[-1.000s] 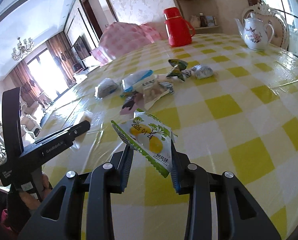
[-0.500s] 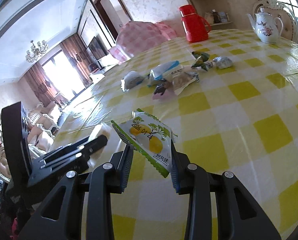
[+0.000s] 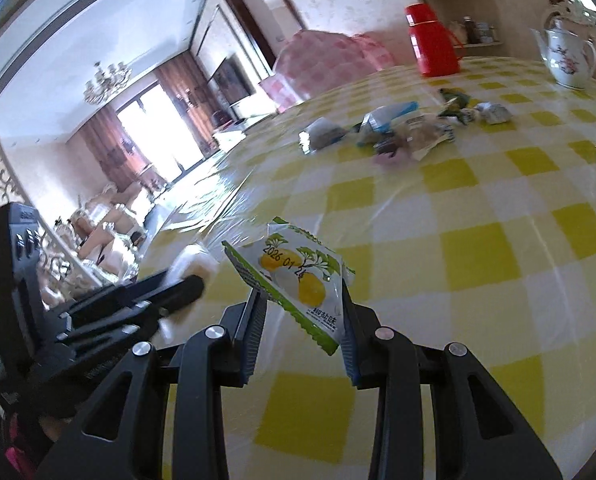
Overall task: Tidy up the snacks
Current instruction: 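Carry the bread bag and lemon packet off the table edge toward the box, then open both grippers to drop the bread bag and lemon packet into the box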
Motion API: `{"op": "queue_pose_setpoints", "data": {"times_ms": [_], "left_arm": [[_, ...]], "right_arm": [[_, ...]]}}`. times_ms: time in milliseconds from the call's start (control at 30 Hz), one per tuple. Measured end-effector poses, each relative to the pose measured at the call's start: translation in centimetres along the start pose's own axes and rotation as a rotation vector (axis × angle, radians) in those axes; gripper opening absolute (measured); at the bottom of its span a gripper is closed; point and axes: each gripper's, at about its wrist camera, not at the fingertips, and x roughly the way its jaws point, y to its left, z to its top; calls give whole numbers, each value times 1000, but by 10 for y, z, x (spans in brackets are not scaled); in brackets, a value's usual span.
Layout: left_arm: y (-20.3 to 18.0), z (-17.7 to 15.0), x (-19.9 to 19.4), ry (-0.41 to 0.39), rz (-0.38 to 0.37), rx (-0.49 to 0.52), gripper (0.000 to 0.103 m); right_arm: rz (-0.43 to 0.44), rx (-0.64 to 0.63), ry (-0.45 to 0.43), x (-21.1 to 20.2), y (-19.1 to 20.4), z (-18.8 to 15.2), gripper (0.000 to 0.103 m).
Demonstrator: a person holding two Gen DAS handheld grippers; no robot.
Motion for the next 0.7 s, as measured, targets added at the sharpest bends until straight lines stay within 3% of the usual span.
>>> {"op": "queue_pose_setpoints", "data": {"times_ms": [300, 500, 700], "left_arm": [[71, -25, -28, 18, 101, -46, 36], [125, -35, -42, 49, 127, -90, 36], [170, -42, -69, 62, 168, -70, 36]], "right_arm": [[53, -101, 81, 18, 54, -17, 34], [92, -242, 132, 27, 115, -33, 34], [175, -424, 171, 34, 188, -55, 34]]}}
